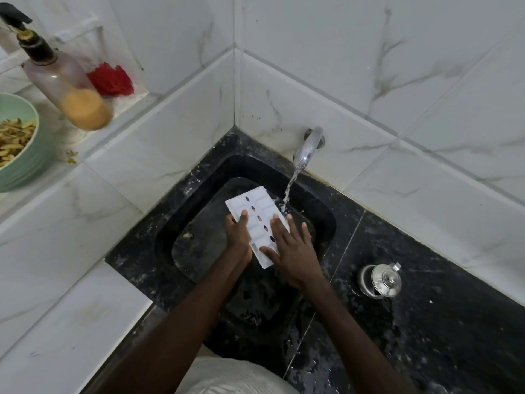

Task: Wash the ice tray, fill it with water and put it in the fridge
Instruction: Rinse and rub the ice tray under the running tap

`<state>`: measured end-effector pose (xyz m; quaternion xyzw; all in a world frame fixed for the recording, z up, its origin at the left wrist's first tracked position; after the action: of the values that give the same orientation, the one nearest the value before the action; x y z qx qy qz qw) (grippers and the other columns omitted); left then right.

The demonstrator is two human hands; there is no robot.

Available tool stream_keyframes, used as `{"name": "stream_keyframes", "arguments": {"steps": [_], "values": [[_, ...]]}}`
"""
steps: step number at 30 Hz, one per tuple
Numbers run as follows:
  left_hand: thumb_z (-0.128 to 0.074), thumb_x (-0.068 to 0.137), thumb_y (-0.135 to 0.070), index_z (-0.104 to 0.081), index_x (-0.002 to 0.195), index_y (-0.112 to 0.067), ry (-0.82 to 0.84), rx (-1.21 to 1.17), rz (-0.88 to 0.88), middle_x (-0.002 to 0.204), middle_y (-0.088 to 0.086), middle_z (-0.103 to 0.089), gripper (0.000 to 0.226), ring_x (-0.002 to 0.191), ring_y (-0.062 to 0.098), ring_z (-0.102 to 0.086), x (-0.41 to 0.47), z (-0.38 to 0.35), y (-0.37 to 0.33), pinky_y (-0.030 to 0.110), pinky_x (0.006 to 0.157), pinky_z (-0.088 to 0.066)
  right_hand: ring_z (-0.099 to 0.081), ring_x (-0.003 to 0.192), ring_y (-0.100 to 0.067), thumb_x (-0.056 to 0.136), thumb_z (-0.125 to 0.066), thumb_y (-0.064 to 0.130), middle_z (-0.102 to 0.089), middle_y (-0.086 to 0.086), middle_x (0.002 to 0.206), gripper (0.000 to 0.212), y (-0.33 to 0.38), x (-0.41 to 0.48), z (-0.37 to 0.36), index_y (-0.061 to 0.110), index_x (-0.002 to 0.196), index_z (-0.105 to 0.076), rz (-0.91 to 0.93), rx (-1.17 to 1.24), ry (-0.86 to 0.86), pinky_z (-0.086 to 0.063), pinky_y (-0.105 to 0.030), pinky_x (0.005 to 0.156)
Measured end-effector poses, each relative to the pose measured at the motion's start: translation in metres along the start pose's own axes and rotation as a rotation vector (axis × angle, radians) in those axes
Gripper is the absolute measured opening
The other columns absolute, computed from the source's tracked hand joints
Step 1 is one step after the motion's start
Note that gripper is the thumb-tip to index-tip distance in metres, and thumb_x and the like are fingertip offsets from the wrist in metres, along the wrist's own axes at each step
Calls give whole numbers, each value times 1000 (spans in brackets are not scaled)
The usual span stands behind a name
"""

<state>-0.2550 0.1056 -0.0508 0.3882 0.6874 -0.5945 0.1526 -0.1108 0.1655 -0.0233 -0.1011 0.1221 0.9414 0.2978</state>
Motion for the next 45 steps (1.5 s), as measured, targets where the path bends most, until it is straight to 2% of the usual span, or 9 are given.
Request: {"name": "stream_keyframes", "arguments": {"steps": [5, 12, 18, 22, 25, 30, 34, 41, 45], "values": [[-58, 106, -16, -46, 117, -9, -23, -19, -12, 117, 19, -68, 18, 89, 28, -70, 4, 1, -2, 56, 93, -59, 21, 159, -19, 105, -11, 72, 6, 7, 173, 80, -17, -3, 2, 23, 167, 2, -71, 24, -6, 18, -46, 127], [-59, 106, -18, -49, 121, -7, -86, -52, -43, 129, 24, -67, 21, 105, 36, -69, 9, 4, -16, 57, 97, -57, 21, 159, -15, 103, -9, 74, 6, 9, 173, 81, 3, -4, -1, 25, 167, -1, 37, 11, -75, 13, -48, 129], [-58, 107, -16, -49, 129, -1, -85, -61, -56, 129, 23, -66, 28, 100, 32, -69, 5, 2, -22, 45, 84, -59, 20, 160, -19, 104, -10, 73, 9, 8, 173, 82, -9, 2, 2, 23, 167, 2, -62, 36, -70, 10, -51, 130], [-56, 107, -17, -49, 138, 4, -84, -41, -59, 131, 23, -67, 38, 109, 38, -71, 6, 1, -28, 35, 70, -60, 21, 160, -14, 104, -13, 74, 11, 10, 173, 81, 3, -5, -3, 26, 167, 4, 1, 51, -90, 9, -50, 130], [-56, 107, -16, -50, 138, 4, -91, -49, -78, 131, 21, -67, 37, 96, 31, -73, 6, 5, -33, 28, 60, -61, 17, 160, -13, 104, -15, 73, 6, 11, 174, 79, -8, -20, -8, 28, 167, 2, 10, 49, -106, 4, -52, 131], [-55, 108, -14, -46, 141, 3, -75, -80, -27, 135, 24, -65, 39, 111, 37, -69, -3, -3, -22, 48, 87, -61, 18, 160, -14, 104, -12, 73, 10, 9, 174, 82, -10, -22, -6, 23, 167, 3, -76, 72, -115, 5, -51, 131], [-56, 108, -18, -50, 141, 2, -90, -6, -59, 132, 21, -68, 39, 106, 33, -71, 2, 7, -26, 27, 59, -62, 16, 160, -11, 105, -14, 72, 8, 11, 174, 79, -7, -28, -8, 26, 167, 2, -4, 129, -128, 4, -49, 131], [-55, 108, -22, -45, 145, -4, -63, -62, 23, 135, 20, -65, 42, 106, 32, -69, 5, 12, -18, 47, 84, -59, 5, 159, 3, 101, -10, 76, -6, 20, 172, 81, -30, -29, 9, 30, 166, -16, -74, 455, -172, 1, -36, 132], [-56, 108, -21, -52, 140, -4, -6, -75, 47, 131, 22, -68, 37, 99, 32, -72, 7, 10, -15, 59, 96, -57, -13, 157, 4, 106, -27, 67, -25, 21, 168, 65, -37, -25, 15, 34, 161, -34, -139, 663, -196, -14, -45, 132]]}}
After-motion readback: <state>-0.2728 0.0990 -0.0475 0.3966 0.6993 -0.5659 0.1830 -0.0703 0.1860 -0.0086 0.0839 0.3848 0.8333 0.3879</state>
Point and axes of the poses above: each hand's wrist, its own x-axis towards the middle knuckle, its own z-axis out of the back of the hand, y = z × x, the point moved 4 cm from there along x, towards the middle knuckle
